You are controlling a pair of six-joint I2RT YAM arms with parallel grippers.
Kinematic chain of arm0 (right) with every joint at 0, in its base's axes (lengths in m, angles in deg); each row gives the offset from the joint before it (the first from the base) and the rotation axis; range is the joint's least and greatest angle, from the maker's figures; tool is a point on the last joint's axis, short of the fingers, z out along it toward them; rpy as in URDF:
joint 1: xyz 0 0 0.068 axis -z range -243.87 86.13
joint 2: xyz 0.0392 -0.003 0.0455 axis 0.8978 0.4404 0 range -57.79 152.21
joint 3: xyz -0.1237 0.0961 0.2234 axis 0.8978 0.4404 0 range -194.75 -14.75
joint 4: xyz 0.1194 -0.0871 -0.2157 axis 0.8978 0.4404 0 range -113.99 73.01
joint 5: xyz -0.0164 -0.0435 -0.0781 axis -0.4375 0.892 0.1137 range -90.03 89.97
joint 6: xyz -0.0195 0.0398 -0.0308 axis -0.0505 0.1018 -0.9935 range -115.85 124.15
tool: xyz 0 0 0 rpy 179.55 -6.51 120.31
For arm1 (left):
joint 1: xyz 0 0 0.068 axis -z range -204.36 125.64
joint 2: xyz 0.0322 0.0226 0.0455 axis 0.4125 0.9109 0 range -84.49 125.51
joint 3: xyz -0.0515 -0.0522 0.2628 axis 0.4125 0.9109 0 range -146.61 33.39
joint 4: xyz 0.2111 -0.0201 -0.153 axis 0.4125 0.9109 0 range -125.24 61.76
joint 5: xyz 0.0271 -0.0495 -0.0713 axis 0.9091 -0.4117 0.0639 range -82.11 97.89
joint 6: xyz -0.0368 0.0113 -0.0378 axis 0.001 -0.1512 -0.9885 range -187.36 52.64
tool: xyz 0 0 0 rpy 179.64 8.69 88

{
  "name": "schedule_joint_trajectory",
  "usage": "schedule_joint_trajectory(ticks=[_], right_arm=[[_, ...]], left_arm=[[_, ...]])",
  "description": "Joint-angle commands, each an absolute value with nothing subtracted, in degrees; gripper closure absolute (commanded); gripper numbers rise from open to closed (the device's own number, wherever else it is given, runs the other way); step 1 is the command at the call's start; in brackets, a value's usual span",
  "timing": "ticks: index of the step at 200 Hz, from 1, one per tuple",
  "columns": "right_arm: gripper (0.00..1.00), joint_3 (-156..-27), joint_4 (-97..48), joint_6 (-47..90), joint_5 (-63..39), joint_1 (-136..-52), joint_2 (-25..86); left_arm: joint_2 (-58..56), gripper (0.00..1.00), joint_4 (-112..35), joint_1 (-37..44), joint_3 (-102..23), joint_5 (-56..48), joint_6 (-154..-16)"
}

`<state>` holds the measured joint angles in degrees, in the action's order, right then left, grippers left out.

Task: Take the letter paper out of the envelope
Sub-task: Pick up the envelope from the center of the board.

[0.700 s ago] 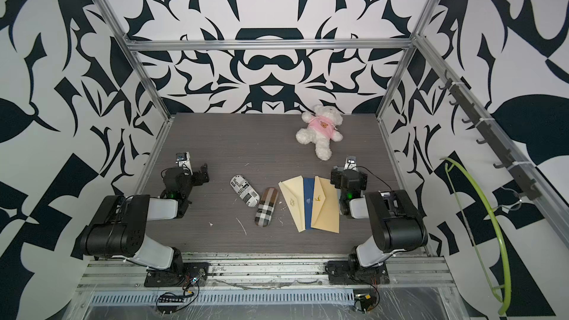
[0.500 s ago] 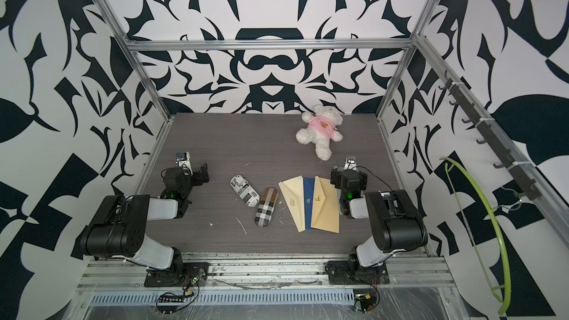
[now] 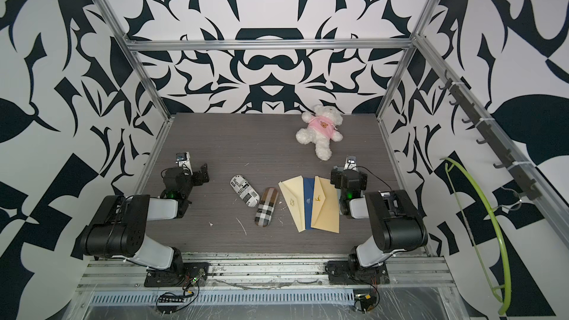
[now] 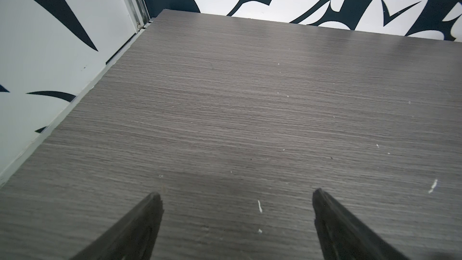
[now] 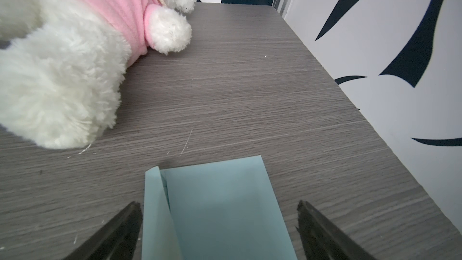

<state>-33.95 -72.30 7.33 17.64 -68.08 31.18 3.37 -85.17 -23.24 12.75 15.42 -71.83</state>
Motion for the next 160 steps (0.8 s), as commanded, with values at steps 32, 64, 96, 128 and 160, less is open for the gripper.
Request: schedule_joint_trajectory(ticks=[32,64,96,128,160], right_arm=[[0.01,-36.2,-72.6,6.4,18.4,-68.4,29.2],[0.01,-52.5,-43.5,8.9,20.4,-68.4,23.3],[0.01,-65.3,-36.0,11.0,22.4,-69.1,20.2],[0.01,-87.6,-15.3,16.0,25.4,-71.0,20.1],[0.01,-93.9,-4.4,29.3,6.2,-67.0,19.0]], left_arm=[[2.1,0.01,-83.6,-23.4,10.8,15.0,-71.5],[-5.4,0.01,-67.4,-23.2,4.9,16.0,-71.8],[-12.4,0.01,-63.5,-22.3,-1.0,20.1,-73.6],[-13.3,0.01,-48.1,-18.8,-19.7,27.3,-75.7],[-6.6,0.01,-16.1,-20.5,-40.3,25.7,-100.7]])
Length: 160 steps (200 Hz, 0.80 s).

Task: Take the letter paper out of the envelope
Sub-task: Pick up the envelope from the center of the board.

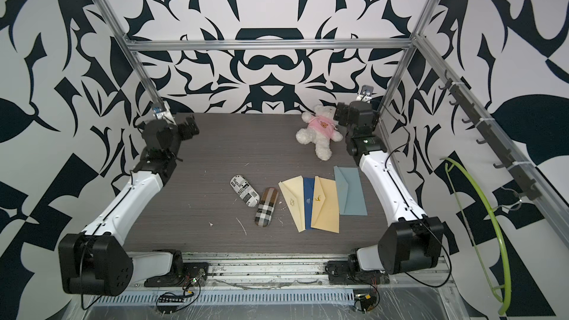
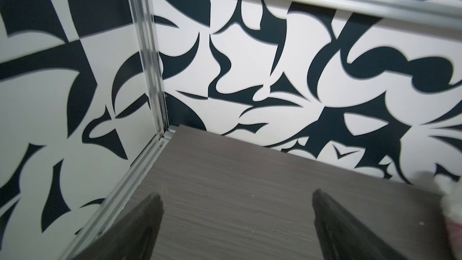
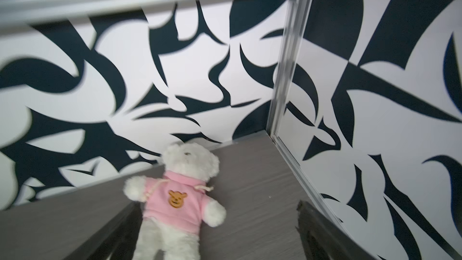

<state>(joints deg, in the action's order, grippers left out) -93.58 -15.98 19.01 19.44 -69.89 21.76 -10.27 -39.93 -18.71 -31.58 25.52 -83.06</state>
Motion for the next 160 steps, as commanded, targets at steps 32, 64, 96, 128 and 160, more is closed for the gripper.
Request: schedule_joint_trajectory(ticks=[32,64,96,128,160], right_arm=[[0.01,-92.9,2.2,33.2,9.7,-65.5,16.0],[0.01,-84.7,7.4,30.8,14.3,-65.5,8.7],[0.04,-79.4,17.2,32.4,14.1,-65.6,6.2],[0.22,-75.0,22.2,30.3,11.2,-65.6,9.6],[0.33,-73.6,22.7,27.5,5.1,-65.5,16.3]], left_arm=[[-2.6,0.00,-15.0,-22.7,-44.2,11.9,-107.2],[-4.4,0.00,-15.9,-17.0,-39.1,11.3,-104.7],[-7.1,0.02,-15.5,-9.5,-31.1,9.6,-103.7],[-7.3,0.09,-16.3,-2.5,-25.3,4.7,-104.5],[-6.7,0.10,-17.6,3.2,-22.6,2.6,-105.7]])
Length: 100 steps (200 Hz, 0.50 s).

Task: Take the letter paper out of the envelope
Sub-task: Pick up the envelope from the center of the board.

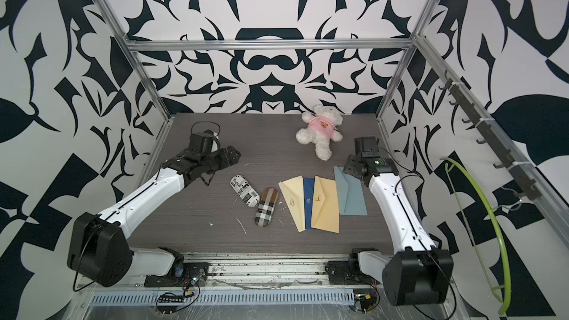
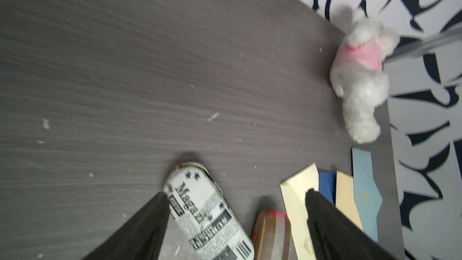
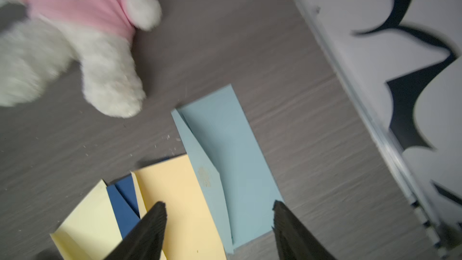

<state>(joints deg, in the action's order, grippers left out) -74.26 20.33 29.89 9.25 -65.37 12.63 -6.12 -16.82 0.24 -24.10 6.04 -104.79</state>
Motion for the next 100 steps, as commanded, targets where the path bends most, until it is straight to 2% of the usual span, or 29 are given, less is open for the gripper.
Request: schedule_joint_trajectory(ticks=[1,28,100], right_arm=[[0.33,-73.6,22.6,27.4,5.0,-65.5,16.4],[0.37,-73.5,21.0,25.8,3.6,-65.1,21.7],[0.40,-73.5,16.8,21.7,2.3,-62.5,30.3]], left_arm=[[-6.7,0.10,-17.7,3.4,-22.5,2.6,-105.7],[-5.5,0.12,-19.5,6.2,-21.5,0.2,-106.6],[-3.6,0.14,-20.0,8.3,-22.4,-3.2,-106.2]])
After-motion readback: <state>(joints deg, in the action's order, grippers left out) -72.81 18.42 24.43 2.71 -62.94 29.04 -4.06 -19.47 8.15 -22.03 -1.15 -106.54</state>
